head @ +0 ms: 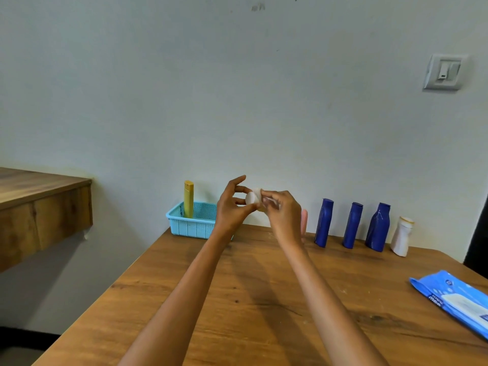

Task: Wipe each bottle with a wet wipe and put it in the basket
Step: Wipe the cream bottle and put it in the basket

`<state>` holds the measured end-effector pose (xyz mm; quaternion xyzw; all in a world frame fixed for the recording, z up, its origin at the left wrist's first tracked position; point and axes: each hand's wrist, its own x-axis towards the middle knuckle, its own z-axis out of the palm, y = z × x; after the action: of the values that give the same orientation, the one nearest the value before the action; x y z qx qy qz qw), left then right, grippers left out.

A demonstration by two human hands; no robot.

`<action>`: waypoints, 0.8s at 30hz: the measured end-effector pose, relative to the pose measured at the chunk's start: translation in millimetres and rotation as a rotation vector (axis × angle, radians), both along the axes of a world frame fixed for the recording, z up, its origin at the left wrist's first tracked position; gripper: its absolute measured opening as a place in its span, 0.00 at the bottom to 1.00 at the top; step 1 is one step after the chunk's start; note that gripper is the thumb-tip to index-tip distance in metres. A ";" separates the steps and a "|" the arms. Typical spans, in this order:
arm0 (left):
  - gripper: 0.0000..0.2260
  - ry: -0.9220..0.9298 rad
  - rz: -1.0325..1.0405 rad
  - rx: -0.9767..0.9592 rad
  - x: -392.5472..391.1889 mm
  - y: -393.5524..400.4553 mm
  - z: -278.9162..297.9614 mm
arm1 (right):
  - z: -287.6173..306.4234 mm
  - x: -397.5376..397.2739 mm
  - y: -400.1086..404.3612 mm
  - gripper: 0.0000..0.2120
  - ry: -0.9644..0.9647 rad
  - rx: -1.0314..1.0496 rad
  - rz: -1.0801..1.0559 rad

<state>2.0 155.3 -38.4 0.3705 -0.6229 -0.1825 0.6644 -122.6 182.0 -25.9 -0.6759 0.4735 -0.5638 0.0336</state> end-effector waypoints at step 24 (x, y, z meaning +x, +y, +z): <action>0.29 -0.175 -0.089 0.006 -8.7 2.7 0.5 | -13.4 -42.9 -22.5 0.12 -0.051 0.210 -0.186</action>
<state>-6.7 158.0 -37.9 0.3588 -0.6940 -0.1805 0.5975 -165.5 159.5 -39.3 -0.6072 0.5894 -0.5290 0.0637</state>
